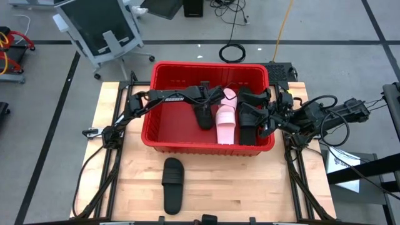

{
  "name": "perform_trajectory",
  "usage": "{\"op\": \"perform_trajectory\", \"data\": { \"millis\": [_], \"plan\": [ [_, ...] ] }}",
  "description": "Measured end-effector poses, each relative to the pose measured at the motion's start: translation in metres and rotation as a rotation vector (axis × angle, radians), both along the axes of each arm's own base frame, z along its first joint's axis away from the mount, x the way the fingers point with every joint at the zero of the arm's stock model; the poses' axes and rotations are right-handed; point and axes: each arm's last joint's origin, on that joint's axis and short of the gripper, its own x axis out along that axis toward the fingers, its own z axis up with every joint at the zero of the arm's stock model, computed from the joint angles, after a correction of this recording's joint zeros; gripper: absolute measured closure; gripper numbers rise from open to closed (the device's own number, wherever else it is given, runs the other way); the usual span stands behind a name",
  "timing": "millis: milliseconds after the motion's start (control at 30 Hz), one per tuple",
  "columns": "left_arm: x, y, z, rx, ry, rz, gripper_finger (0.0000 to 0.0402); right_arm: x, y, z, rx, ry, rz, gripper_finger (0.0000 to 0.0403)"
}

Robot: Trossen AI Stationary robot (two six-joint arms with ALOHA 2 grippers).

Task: Pick and place slides into bin
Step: Put the black slide into the red bin

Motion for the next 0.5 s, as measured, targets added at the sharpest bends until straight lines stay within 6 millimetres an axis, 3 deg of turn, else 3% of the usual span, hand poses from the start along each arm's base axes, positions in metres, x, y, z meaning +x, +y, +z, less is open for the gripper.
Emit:
{"op": "perform_trajectory", "data": {
  "millis": [267, 500],
  "plan": [
    [0.007, -0.018, 0.001, -0.006, -0.007, -0.055, 0.0389, 0.001, 0.000, -0.001, -0.004, 0.013, 0.000, 0.0197],
    [0.015, -0.033, 0.003, 0.024, 0.017, -0.205, 0.0395, 0.001, 0.000, -0.002, -0.006, 0.021, -0.001, 0.0197]
  ]
}}
